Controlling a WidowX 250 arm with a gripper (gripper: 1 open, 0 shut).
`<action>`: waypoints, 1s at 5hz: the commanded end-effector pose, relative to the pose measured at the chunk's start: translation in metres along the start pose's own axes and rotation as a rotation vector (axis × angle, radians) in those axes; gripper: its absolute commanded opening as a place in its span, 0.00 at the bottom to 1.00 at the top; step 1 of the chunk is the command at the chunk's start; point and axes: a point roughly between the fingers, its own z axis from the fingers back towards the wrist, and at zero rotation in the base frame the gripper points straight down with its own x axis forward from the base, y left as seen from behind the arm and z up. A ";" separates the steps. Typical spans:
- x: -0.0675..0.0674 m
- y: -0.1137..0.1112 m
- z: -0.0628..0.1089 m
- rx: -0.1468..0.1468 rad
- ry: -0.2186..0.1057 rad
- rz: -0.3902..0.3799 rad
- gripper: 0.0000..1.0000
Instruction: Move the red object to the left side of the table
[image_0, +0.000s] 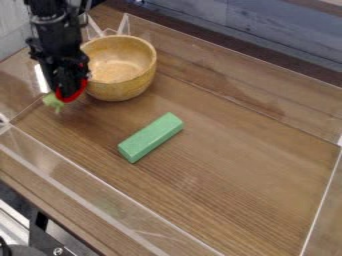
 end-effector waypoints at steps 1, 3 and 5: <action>-0.003 0.004 -0.010 0.022 0.003 -0.006 0.00; -0.009 0.002 -0.035 0.035 0.039 -0.008 0.00; -0.012 0.000 -0.040 0.035 0.070 -0.007 0.00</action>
